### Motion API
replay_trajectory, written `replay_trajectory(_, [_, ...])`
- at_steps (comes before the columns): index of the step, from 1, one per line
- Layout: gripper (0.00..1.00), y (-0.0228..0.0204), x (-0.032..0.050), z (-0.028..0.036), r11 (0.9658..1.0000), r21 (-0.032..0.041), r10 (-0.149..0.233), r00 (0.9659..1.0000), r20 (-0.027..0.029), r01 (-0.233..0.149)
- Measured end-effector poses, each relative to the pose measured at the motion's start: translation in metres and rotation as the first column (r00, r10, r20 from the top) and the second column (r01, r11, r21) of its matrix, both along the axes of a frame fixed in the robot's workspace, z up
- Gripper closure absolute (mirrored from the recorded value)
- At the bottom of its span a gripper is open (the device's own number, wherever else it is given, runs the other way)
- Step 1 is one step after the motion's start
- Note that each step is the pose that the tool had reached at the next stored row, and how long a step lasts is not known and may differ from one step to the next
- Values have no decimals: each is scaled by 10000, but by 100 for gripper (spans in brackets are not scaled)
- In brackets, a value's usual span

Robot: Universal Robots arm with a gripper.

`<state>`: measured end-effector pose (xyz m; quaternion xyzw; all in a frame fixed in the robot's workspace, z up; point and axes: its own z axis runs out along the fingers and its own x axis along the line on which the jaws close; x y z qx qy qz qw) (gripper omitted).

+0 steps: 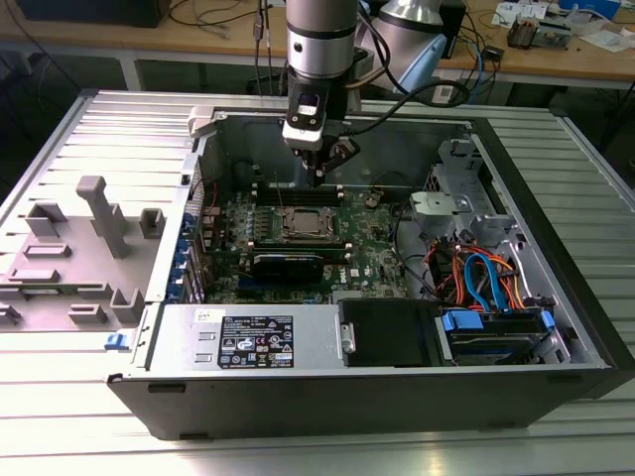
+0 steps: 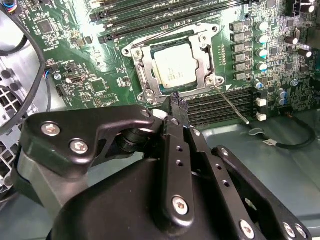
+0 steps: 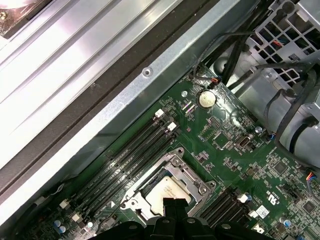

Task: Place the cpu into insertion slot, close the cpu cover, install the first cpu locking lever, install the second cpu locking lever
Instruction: 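Install the first cpu locking lever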

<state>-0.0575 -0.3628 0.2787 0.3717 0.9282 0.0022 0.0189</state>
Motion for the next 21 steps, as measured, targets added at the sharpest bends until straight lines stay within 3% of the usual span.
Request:
replay_trajectory(5, [89, 0, 0, 0, 10000, 0, 21, 10000, 0, -21])
replay_trajectory(8, [89, 0, 0, 0, 9996, 0, 293, 9996, 0, -293])
replay_trajectory(11, [89, 0, 0, -1, 9964, 0, 844, 9964, 0, -844])
replay_trajectory(14, [89, 0, 0, -2, 9903, 0, 1391, 9903, 0, -1391])
replay_trajectory(15, [89, 0, 0, -4, 9842, 0, 1773, 9842, 0, -1773])
replay_trajectory(17, [89, 0, 0, -5, 9771, 0, 2126, 9771, 0, -2126])
replay_trajectory(19, [89, 0, 0, -7, 9621, 0, 2729, 9621, 1, -2729])
replay_trajectory(21, [89, 0, 0, -9, 9493, 0, 3144, 9493, 0, -3144])
